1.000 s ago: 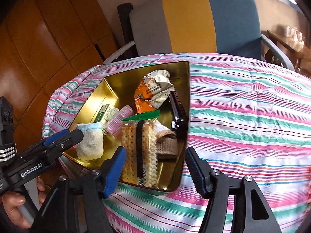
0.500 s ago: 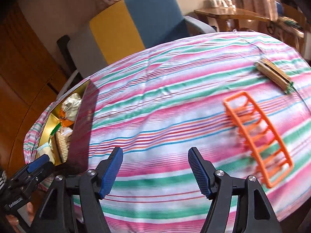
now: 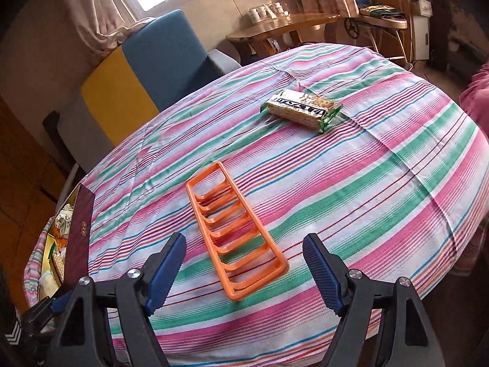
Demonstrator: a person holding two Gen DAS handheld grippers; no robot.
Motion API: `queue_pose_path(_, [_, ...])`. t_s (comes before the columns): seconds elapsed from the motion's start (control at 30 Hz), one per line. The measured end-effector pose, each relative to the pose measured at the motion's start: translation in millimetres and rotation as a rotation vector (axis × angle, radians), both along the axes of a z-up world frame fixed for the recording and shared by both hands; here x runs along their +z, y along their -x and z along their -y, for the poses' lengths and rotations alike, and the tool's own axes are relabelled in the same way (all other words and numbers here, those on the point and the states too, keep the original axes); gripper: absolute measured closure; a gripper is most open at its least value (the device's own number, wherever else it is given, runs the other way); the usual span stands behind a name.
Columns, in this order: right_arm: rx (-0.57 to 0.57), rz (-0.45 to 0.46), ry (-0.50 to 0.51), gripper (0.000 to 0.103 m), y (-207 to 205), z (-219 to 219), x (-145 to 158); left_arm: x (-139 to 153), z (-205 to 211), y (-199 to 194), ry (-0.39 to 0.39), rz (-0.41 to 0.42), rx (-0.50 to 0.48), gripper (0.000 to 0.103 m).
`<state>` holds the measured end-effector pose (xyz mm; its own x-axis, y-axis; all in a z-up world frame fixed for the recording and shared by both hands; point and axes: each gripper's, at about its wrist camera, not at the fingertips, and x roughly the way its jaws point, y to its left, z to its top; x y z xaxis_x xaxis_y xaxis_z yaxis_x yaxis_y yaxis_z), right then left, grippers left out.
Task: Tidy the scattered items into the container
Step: 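Move both tools from the tray toward the orange rack and cracker pack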
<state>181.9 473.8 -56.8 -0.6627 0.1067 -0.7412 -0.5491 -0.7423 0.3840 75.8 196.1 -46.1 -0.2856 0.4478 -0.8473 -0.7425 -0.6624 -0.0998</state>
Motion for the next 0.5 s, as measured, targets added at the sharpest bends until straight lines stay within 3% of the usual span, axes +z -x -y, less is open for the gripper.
queue_pose_path(0.17, [0.093, -0.04, 0.137, 0.021, 26, 3, -11, -3, 1, 3, 0.01, 0.009, 0.017, 0.034])
queue_pose_path(0.27, [0.157, -0.123, 0.24, 0.022, 32, 13, -10, -2, -3, 7, 0.012, 0.013, 0.017, 0.034])
queue_pose_path(0.5, [0.049, -0.122, 0.212, 0.021, 12, -2, -10, 15, -43, 13, -0.047, 0.02, -0.036, 0.034])
